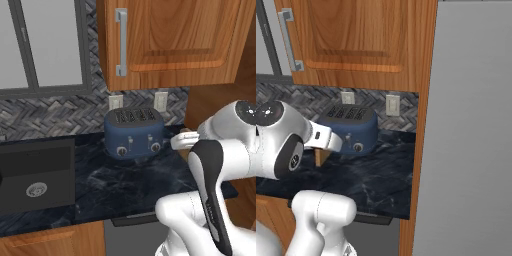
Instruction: Start the toaster. Once the lever pops up, take the bread to the plate on the dining counter.
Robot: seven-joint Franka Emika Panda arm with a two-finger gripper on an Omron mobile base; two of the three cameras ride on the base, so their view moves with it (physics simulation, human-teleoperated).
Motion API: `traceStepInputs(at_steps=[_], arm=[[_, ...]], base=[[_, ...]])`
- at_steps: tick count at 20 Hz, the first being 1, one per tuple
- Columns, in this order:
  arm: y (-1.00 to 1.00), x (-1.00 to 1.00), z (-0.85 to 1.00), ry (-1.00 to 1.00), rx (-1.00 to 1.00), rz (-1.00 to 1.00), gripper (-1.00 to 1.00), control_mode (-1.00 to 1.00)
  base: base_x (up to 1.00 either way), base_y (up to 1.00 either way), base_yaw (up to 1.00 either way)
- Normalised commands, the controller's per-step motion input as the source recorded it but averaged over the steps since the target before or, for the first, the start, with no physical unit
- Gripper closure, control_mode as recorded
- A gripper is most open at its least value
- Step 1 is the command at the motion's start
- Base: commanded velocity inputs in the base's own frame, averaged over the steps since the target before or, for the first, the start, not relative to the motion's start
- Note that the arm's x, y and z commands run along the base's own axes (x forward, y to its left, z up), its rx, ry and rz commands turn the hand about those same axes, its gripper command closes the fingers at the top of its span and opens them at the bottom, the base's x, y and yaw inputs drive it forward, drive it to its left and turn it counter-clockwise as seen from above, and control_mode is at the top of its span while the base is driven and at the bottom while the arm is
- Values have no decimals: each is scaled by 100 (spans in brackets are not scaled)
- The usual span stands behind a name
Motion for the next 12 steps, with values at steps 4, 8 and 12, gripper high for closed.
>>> traceStepInputs(at_steps=[4,8,12], arm=[[-10,-26,18,0,0,0,100,-100],[-6,-37,15,-2,0,0,100,-100],[0,-35,12,-7,0,0,100,-100]], base=[[0,0,0],[0,0,0],[0,0,0]])
